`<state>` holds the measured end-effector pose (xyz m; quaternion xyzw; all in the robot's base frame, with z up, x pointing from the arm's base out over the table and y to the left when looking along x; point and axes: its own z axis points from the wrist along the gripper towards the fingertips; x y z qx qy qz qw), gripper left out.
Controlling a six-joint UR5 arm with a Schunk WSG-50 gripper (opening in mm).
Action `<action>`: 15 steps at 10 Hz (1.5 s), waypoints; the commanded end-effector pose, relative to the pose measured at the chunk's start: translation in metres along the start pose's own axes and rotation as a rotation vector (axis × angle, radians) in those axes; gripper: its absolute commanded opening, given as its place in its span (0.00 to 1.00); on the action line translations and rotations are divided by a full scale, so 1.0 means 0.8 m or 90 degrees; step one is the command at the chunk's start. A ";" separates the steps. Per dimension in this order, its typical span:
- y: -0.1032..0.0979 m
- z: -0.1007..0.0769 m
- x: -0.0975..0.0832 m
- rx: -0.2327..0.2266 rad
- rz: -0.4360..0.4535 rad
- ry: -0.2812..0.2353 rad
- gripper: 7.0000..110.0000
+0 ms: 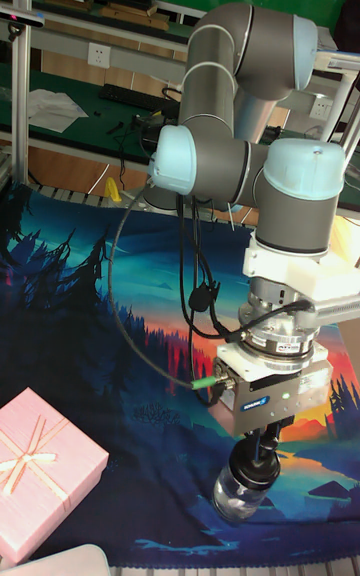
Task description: Screw the lid onto the jar
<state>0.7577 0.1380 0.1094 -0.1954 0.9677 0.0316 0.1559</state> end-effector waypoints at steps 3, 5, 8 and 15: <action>0.007 0.000 0.005 -0.015 0.056 0.009 0.00; 0.007 -0.003 0.012 -0.022 0.010 0.027 0.15; 0.007 -0.010 0.010 -0.041 -0.072 0.033 0.36; -0.005 -0.018 -0.022 -0.014 -0.210 0.060 0.36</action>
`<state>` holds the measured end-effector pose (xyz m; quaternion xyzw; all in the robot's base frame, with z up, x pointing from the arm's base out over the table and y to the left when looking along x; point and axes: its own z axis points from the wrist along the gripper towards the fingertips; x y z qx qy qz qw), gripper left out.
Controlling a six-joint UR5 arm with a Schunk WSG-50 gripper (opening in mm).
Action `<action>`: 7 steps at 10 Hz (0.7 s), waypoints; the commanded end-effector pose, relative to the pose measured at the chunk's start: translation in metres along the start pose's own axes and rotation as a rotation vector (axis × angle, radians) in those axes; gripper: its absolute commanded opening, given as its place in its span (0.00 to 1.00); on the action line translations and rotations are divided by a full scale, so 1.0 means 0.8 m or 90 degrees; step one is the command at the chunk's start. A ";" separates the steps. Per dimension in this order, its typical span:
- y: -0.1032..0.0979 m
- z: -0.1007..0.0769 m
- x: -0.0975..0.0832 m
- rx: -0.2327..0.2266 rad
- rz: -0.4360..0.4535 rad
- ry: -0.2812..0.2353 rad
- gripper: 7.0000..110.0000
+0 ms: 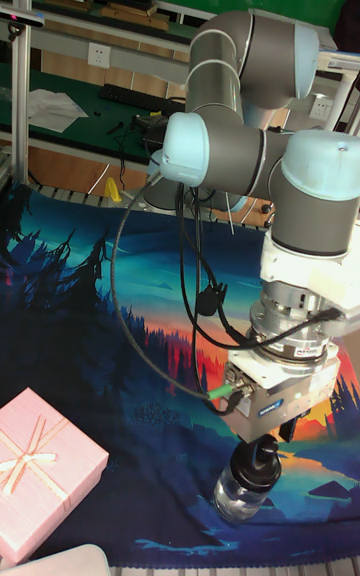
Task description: Screw the lid onto the jar
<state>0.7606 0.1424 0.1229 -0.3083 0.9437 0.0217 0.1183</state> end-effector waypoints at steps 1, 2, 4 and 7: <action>-0.017 -0.002 -0.010 0.020 -0.095 0.024 0.36; -0.021 0.004 -0.009 0.024 -0.114 0.032 0.36; -0.017 0.004 -0.015 0.015 -0.142 0.032 0.36; -0.009 0.016 -0.009 0.017 -0.147 0.034 0.36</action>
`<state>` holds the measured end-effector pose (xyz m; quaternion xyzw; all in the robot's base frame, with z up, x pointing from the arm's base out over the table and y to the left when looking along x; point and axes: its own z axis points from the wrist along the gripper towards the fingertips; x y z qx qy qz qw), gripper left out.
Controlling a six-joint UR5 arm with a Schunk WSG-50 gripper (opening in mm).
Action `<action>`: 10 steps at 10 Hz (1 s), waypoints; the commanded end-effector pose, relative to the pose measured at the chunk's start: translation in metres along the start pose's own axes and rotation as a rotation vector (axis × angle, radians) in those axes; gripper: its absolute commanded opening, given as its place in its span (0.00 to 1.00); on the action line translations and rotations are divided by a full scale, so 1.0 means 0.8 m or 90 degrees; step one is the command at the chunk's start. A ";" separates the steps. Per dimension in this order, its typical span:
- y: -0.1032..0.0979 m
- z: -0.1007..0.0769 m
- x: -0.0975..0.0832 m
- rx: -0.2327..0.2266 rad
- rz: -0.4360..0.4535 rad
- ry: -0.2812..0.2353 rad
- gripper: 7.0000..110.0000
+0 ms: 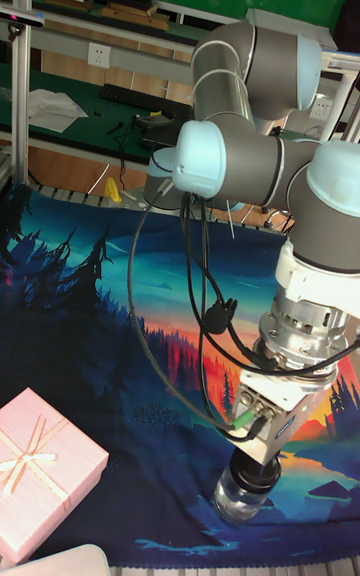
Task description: Screw the lid onto the jar
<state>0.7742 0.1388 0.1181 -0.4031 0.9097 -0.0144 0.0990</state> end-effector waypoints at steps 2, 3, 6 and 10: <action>0.007 0.010 0.002 0.001 -0.018 0.004 0.36; 0.010 0.013 0.005 0.004 -0.007 0.005 0.36; 0.014 0.018 0.010 0.007 0.012 0.000 0.15; 0.016 0.014 0.014 0.009 0.021 0.014 0.15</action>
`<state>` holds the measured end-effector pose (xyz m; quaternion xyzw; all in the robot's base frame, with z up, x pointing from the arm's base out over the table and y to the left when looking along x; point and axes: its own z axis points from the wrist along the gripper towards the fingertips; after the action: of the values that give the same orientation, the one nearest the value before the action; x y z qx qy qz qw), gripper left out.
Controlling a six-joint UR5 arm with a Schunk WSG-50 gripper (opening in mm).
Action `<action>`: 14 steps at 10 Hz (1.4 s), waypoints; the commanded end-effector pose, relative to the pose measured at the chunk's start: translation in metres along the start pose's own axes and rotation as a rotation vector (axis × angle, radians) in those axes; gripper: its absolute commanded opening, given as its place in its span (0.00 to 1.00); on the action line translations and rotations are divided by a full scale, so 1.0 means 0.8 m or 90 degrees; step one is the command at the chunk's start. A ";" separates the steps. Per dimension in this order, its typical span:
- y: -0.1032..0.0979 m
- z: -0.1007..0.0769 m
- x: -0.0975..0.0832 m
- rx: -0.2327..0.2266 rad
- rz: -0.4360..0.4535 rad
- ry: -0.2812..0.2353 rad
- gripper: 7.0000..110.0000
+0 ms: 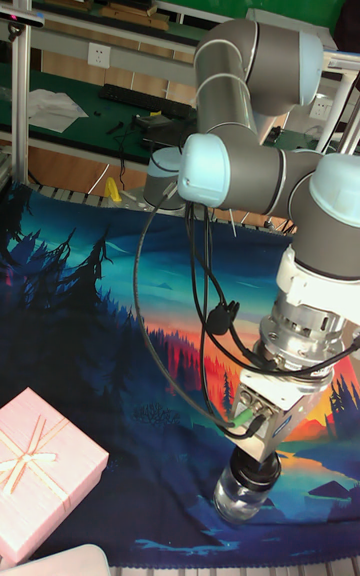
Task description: Screw the lid onto the jar
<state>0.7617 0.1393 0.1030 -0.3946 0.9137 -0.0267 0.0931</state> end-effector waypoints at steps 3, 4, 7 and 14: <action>0.003 -0.005 -0.001 -0.004 0.018 0.001 0.00; 0.003 -0.007 -0.001 -0.004 0.018 0.002 0.00; 0.003 -0.013 0.001 -0.006 0.020 0.004 0.00; 0.003 -0.018 0.006 -0.010 0.022 0.006 0.00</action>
<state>0.7542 0.1376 0.1150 -0.3829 0.9196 -0.0251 0.0842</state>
